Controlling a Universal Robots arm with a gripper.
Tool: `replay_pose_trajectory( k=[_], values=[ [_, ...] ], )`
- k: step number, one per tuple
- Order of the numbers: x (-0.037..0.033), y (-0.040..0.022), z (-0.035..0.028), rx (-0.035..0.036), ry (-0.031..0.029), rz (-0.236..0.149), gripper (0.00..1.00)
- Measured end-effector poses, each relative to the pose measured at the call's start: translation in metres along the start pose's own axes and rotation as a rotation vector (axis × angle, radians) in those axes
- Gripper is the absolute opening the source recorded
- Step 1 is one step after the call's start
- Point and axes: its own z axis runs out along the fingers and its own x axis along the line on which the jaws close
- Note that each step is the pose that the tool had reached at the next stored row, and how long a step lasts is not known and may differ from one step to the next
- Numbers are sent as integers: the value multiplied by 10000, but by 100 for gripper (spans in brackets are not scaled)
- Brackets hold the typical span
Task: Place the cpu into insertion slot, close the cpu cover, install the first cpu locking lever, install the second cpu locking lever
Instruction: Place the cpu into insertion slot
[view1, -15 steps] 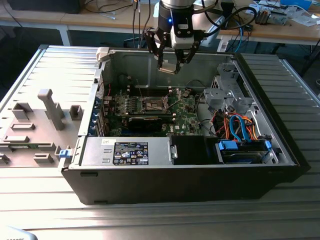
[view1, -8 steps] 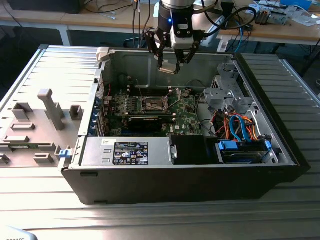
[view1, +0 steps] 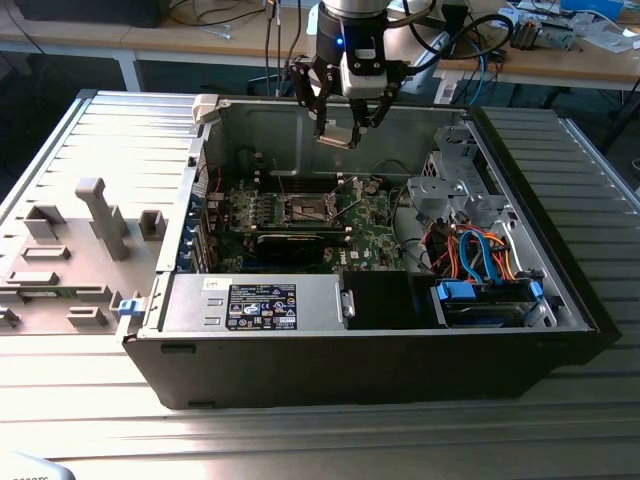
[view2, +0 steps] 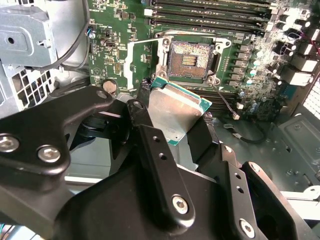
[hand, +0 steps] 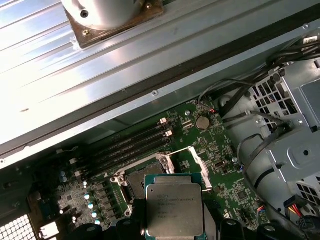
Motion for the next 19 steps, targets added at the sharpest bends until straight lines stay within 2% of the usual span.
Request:
replay_pose_trajectory(
  k=[19],
  values=[
    [0, -1, 12, -3, -10, 163, 55]
  ],
)
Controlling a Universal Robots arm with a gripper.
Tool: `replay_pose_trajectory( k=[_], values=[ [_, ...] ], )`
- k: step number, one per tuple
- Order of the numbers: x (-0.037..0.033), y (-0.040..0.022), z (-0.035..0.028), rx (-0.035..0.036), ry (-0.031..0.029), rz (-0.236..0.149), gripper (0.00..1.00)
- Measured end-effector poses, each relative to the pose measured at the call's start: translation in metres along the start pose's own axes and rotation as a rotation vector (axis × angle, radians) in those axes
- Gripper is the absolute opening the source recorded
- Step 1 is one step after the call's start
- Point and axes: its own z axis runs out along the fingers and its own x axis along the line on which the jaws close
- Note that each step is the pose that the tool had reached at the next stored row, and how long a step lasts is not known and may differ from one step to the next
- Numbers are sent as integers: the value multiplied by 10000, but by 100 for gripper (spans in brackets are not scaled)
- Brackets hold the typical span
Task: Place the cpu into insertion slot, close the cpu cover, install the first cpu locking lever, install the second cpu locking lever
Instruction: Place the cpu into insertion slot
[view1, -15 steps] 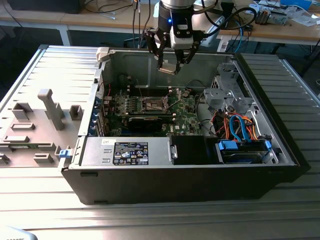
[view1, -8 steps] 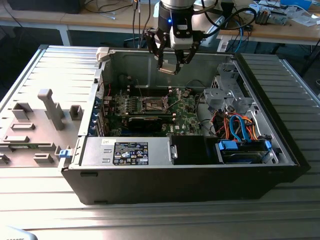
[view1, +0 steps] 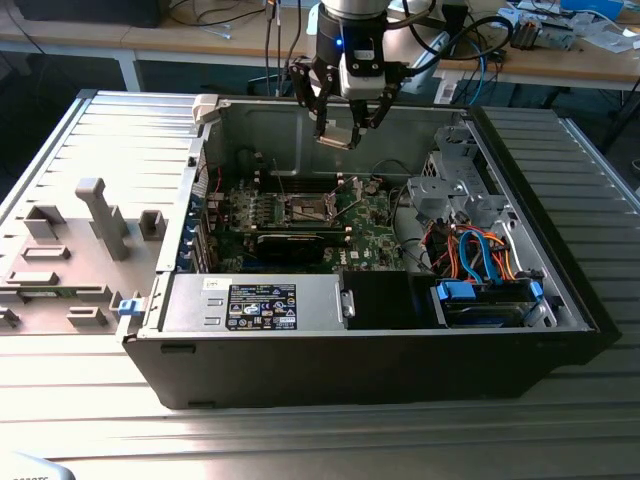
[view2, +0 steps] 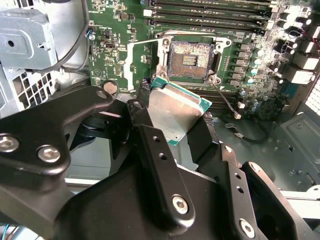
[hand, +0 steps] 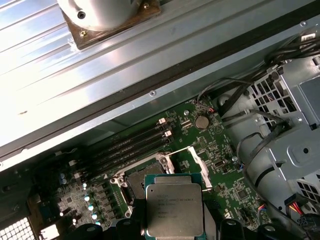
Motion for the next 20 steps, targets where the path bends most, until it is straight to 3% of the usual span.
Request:
replay_pose_trajectory(
  k=[20],
  values=[
    [0, -1, 14, -2, -8, 137, 55]
  ],
)
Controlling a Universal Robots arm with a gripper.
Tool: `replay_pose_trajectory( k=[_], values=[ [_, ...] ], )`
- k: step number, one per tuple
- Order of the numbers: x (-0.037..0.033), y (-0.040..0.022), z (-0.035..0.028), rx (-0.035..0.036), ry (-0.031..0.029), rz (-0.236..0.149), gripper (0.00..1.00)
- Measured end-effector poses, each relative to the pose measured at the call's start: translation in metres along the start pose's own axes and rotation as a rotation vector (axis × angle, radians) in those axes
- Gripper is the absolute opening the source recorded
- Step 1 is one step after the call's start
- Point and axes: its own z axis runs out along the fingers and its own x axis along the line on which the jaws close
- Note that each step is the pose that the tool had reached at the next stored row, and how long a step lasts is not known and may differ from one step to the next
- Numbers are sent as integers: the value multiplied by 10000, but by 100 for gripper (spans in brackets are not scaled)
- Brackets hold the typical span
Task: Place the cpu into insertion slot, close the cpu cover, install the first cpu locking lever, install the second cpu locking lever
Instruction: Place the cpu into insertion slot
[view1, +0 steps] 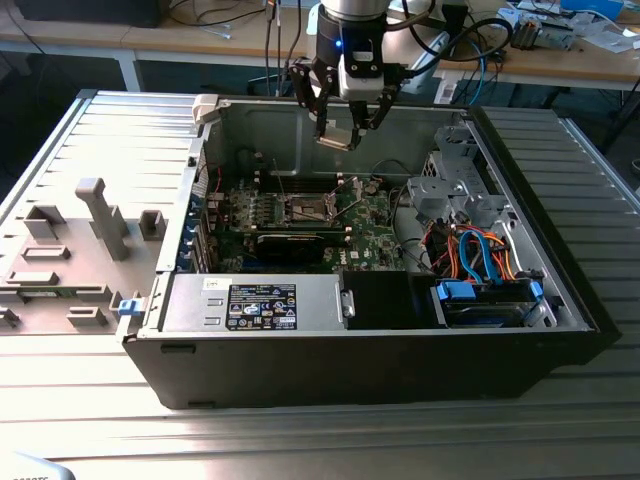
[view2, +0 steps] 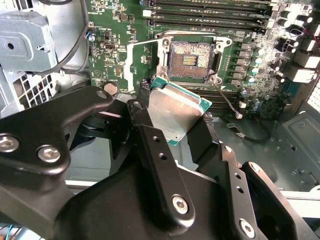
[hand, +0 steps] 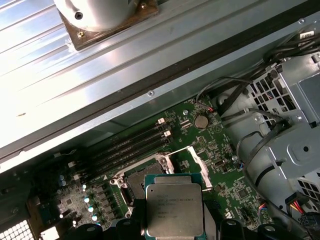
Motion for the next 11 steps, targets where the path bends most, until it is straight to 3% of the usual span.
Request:
replay_pose_trajectory(
  k=[11],
  values=[
    [0, 0, 6, -1, -4, 60, 55]
  ],
)
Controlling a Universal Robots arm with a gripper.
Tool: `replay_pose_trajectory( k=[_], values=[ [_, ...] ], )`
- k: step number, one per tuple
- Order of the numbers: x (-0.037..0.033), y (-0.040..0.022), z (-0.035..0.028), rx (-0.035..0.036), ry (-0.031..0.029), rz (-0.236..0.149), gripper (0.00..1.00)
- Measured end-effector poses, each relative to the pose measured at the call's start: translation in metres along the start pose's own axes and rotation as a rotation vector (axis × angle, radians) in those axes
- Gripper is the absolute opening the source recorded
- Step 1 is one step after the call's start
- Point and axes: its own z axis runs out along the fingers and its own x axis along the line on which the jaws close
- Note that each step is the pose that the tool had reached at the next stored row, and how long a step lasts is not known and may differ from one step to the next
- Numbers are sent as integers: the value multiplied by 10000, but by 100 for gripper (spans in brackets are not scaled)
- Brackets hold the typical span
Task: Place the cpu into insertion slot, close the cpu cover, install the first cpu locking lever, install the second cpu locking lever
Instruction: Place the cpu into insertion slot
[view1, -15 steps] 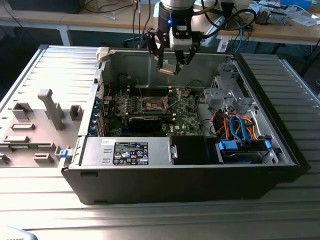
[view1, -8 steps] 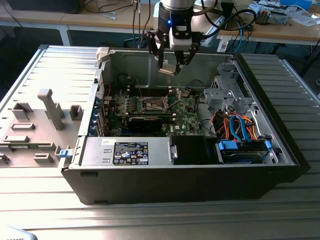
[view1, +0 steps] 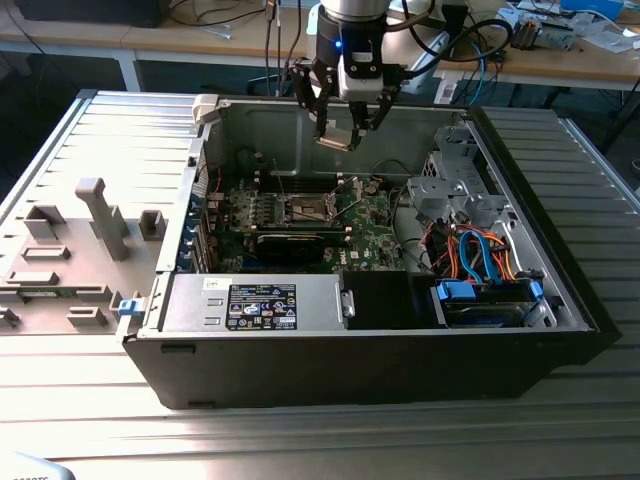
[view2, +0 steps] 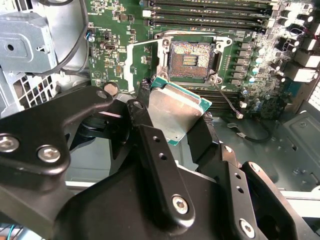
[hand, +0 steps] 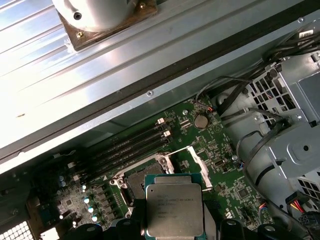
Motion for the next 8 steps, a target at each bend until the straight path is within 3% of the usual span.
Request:
replay_pose_trajectory(
  k=[8],
  values=[
    [0, 0, 6, -1, -3, 49, 55]
  ],
)
